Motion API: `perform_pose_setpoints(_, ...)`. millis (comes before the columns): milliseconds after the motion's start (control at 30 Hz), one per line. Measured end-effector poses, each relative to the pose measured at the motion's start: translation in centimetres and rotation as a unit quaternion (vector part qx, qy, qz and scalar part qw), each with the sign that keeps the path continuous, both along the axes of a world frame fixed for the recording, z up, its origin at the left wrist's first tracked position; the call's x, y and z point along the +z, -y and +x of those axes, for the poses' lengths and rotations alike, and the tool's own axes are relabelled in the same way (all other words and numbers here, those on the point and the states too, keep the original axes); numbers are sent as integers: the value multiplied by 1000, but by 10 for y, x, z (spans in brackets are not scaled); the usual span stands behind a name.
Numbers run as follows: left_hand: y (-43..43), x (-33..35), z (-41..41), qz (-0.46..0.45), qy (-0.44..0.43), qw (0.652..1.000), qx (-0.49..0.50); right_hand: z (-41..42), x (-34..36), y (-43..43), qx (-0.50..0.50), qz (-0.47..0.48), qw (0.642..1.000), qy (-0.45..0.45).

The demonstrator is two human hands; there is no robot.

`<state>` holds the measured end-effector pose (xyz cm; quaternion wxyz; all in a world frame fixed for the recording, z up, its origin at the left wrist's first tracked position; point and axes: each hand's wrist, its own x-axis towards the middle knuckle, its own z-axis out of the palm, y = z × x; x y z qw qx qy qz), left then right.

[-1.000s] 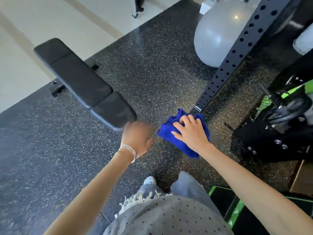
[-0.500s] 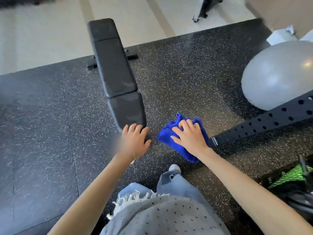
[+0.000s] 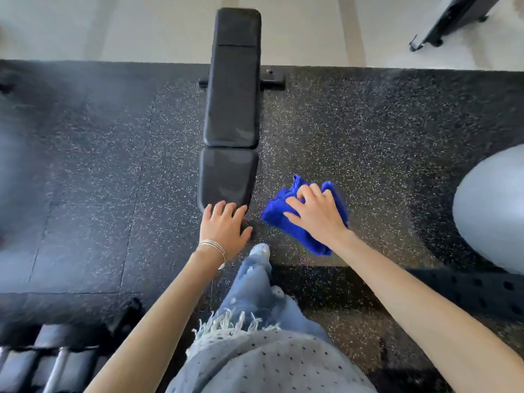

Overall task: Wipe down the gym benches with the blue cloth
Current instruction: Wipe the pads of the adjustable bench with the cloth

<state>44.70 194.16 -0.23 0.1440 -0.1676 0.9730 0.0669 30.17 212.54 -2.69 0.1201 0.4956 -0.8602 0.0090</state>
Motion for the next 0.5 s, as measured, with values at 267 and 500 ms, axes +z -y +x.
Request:
perform_pose_setpoints(267,29,-8,-68,-1,-5,999,48,-81,2,48,70,-22,997,-19)
perform_pose_setpoints(500,70,-5,-108,-7,-9,992,126,-142,4,114,129,-19,990,-56)
